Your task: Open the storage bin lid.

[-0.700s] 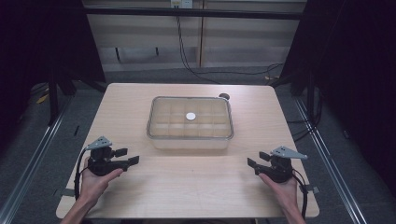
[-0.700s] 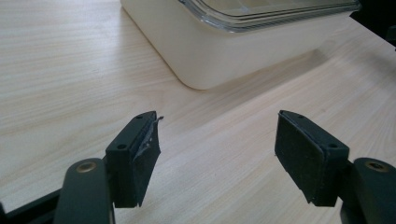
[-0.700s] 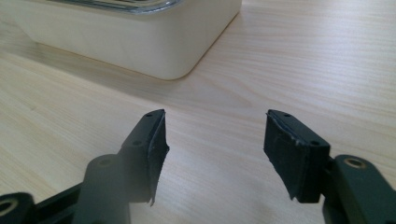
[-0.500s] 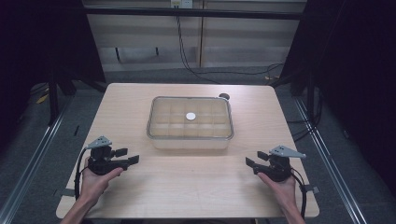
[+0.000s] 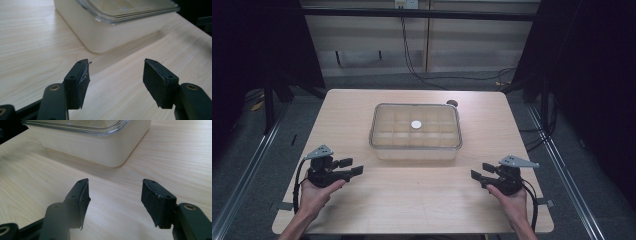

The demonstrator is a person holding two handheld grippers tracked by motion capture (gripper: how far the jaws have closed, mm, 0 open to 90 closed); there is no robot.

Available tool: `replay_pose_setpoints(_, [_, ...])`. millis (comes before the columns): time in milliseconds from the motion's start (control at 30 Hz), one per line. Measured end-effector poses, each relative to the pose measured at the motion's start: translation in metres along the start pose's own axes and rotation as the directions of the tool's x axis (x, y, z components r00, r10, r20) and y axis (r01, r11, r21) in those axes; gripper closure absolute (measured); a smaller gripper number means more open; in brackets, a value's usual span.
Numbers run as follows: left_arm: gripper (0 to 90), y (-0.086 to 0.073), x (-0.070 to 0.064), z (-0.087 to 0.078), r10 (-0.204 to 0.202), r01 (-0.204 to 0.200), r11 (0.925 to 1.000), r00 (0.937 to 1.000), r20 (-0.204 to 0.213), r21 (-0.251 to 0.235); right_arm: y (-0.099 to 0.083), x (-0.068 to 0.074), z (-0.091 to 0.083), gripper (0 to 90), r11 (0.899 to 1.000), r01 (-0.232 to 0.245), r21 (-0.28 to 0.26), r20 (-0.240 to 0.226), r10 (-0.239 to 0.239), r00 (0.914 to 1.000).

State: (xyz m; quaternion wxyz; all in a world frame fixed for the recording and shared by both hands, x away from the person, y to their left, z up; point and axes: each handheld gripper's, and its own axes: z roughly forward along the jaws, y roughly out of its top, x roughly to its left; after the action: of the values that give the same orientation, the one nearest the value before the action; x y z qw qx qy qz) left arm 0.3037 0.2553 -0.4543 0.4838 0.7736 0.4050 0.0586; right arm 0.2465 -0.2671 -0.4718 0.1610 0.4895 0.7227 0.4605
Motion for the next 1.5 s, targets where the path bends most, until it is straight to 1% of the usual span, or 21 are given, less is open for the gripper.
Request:
replay_pose_setpoints(100, [36.9,0.003,-0.004,-0.001,0.016,-0.017,0.9998,0.9998,-0.011,-0.007,0.005,0.003,0.003,37.6,1.0,0.006,0.009,-0.016,-0.006,0.9999])
replay_pose_setpoints(167, [36.8,0.003,-0.005,-0.001,0.019,-0.019,0.9998,0.9997,-0.015,-0.006,0.007,0.004,0.004,37.2,1.0,0.006,0.01,-0.012,-0.006,0.9999])
replay_pose_setpoints(200, [36.8,0.005,-0.007,0.0,0.029,-0.029,0.9996,0.9995,-0.015,-0.007,0.01,0.005,0.006,37.9,1.0,0.009,0.015,-0.026,-0.008,0.9996])
replay_pose_setpoints(267, [36.9,0.008,-0.009,0.0,0.046,-0.046,0.9989,0.9986,-0.028,-0.002,0.015,0.005,0.006,44.3,1.0,0.015,0.004,-0.035,-0.015,0.9993])
replay_pose_setpoints(300, [37.7,0.008,-0.009,0.0,0.046,-0.046,0.9989,0.9986,-0.028,-0.002,0.015,0.005,0.006,44.3,1.0,0.015,0.004,-0.035,-0.015,0.9993])
replay_pose_setpoints(333, [39.5,0.009,-0.009,0.0,0.047,-0.047,0.9989,0.9986,-0.024,-0.003,0.019,0.005,0.01,40.1,1.0,0.023,0.012,-0.044,-0.022,0.9988])
replay_pose_setpoints(367, [39.5,0.01,-0.009,0.0,0.047,-0.047,0.9989,0.9987,-0.022,-0.007,0.019,0.005,0.01,40.1,1.0,0.023,0.012,-0.044,-0.022,0.9988])
replay_pose_setpoints(400, [44.2,0.013,-0.01,0.001,0.061,-0.061,0.9981,0.998,-0.02,-0.006,0.023,0.005,0.013,40.2,1.0,0.024,0.02,-0.046,-0.023,0.9986])
replay_pose_setpoints(500, [46.4,0.015,-0.01,0.001,0.058,-0.058,0.9982,0.998,-0.027,-0.011,0.027,0.004,0.016,39.9,1.0,0.019,0.017,-0.046,-0.018,0.9988])
replay_pose_setpoints(533, [47.4,0.017,-0.008,0.001,0.068,-0.068,0.9977,0.9972,-0.031,0.0,0.032,0.002,0.018,39.5,1.0,0.02,0.017,-0.053,-0.019,0.9984])
replay_pose_setpoints(700, [47.6,0.024,-0.003,0.0,0.064,-0.064,0.9979,0.997,-0.044,-0.006,0.047,-0.002,0.019,38.0,1.0,0.02,0.005,-0.059,-0.02,0.998])
replay_pose_setpoints(800, [47.8,0.031,0.004,0.003,0.041,-0.042,0.999,0.9977,-0.054,-0.015,0.06,-0.005,0.022,37.4,1.0,0.025,0.003,-0.06,-0.025,0.9979])
replay_pose_setpoints(867, [52.2,0.034,0.007,0.004,0.037,-0.038,0.9991,0.9978,-0.056,-0.021,0.065,-0.009,0.025,39.7,1.0,0.023,0.004,-0.065,-0.022,0.9977])
replay_pose_setpoints(933, [52.5,0.038,0.01,0.005,0.022,-0.024,0.9992,0.9977,-0.065,-0.031,0.069,-0.013,0.028,37.5,1.0,0.014,0.005,-0.074,-0.013,0.9972])
replay_pose_setpoints(1067, [52.4,0.045,0.013,0.006,0.022,-0.025,0.9991,0.9973,-0.07,-0.035,0.073,-0.018,0.036,36.0,1.0,0.018,0.015,-0.066,-0.017,0.9977])
replay_pose_setpoints(1200, [50.0,0.05,0.014,0.009,0.015,-0.018,0.9989,0.9981,-0.059,-0.044,0.078,-0.022,0.042,34.2,0.999,0.01,0.034,-0.074,-0.008,0.9973])
replay_pose_setpoints(1233, [50.0,0.052,0.014,0.01,0.016,-0.019,0.9989,0.9977,-0.066,-0.042,0.078,-0.022,0.042,34.2,0.999,0.01,0.034,-0.074,-0.008,0.9973])
replay_pose_setpoints(1300, [48.8,0.055,0.015,0.013,0.01,-0.013,0.9989,0.9982,-0.059,-0.044,0.082,-0.023,0.045,35.6,0.999,-0.007,0.035,-0.096,0.01,0.9953])
replay_pose_setpoints(1367, [48.5,0.059,0.016,0.014,0.015,-0.017,0.9991,0.9984,-0.054,-0.038,0.083,-0.024,0.046,37.4,0.999,-0.008,0.035,-0.111,0.012,0.9937])
replay_pose_setpoints(1400, [46.7,0.065,0.018,0.015,0.02,-0.022,0.9994,0.9979,-0.061,-0.027,0.085,-0.026,0.047,38.5,0.999,-0.02,0.029,-0.118,0.023,0.9927])
replay_pose_setpoints(1500, [42.9,0.069,0.019,0.013,0.025,-0.027,0.9994,0.9966,-0.078,-0.023,0.088,-0.027,0.049,38.5,0.999,-0.021,0.031,-0.133,0.025,0.9908])
